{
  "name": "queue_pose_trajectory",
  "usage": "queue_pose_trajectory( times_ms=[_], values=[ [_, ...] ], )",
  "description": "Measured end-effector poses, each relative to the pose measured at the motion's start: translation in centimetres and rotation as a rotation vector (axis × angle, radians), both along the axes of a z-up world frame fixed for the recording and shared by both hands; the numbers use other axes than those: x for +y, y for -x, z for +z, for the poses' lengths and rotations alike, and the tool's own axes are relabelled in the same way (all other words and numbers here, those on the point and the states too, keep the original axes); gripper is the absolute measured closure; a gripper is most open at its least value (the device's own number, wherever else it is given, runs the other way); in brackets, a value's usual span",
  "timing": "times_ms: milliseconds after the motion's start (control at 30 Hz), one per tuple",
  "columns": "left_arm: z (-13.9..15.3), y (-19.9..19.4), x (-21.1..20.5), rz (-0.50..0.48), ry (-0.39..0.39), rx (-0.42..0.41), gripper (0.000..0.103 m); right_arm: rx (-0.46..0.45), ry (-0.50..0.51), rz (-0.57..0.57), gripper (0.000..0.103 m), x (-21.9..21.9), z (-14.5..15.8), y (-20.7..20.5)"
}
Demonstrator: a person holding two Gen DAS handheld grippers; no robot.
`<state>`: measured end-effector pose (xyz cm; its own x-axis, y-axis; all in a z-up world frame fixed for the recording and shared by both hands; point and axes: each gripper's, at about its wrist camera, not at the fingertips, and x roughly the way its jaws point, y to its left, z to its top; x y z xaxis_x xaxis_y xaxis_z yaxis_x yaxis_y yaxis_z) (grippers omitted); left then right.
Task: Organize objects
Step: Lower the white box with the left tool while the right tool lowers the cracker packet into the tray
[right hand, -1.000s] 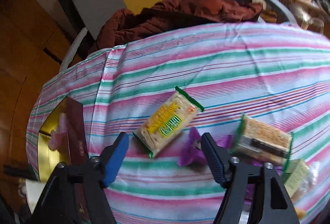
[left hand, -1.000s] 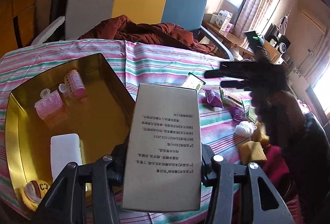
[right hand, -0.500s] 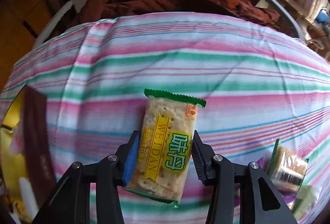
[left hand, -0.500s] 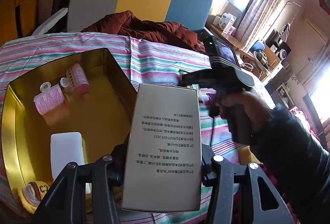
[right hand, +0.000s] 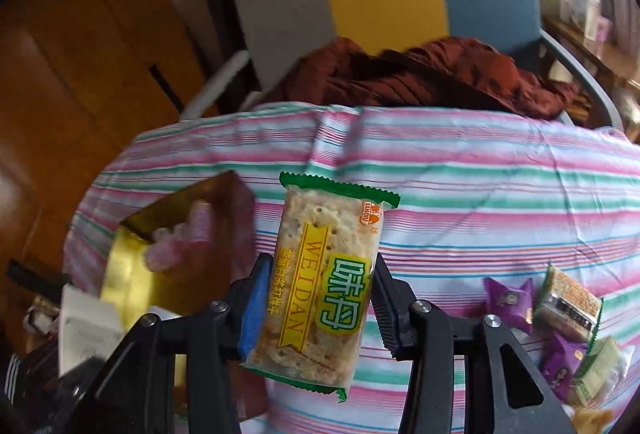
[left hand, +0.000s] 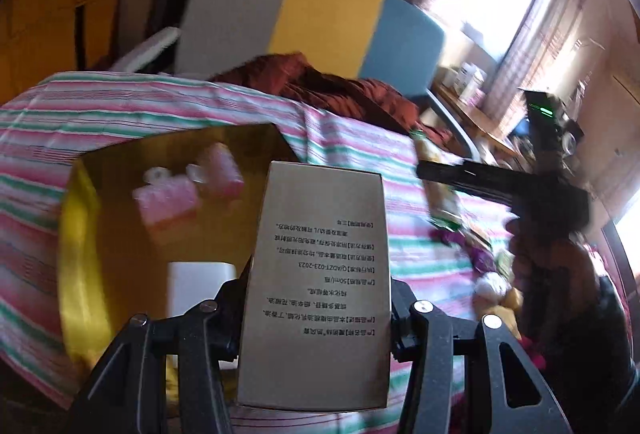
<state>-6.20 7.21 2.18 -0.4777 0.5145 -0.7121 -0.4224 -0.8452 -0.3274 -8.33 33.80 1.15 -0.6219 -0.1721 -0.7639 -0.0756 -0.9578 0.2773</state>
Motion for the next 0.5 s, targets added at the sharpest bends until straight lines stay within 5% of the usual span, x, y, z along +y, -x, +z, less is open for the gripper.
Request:
queue_pose_trajectory(
  times_ms=[400,500],
  values=[
    [-1.3,7.4,-8.6,0.254,0.07,-0.037,0.051,-0.054,0.098,0.245,0.055,-12.8,-1.2,5.5],
    [-1.6,9.1,-9.9,0.307,0.073,-0.047,0.037,-0.093,0.169,0.256,0.053,-15.2,-2.1,7.9]
  ],
)
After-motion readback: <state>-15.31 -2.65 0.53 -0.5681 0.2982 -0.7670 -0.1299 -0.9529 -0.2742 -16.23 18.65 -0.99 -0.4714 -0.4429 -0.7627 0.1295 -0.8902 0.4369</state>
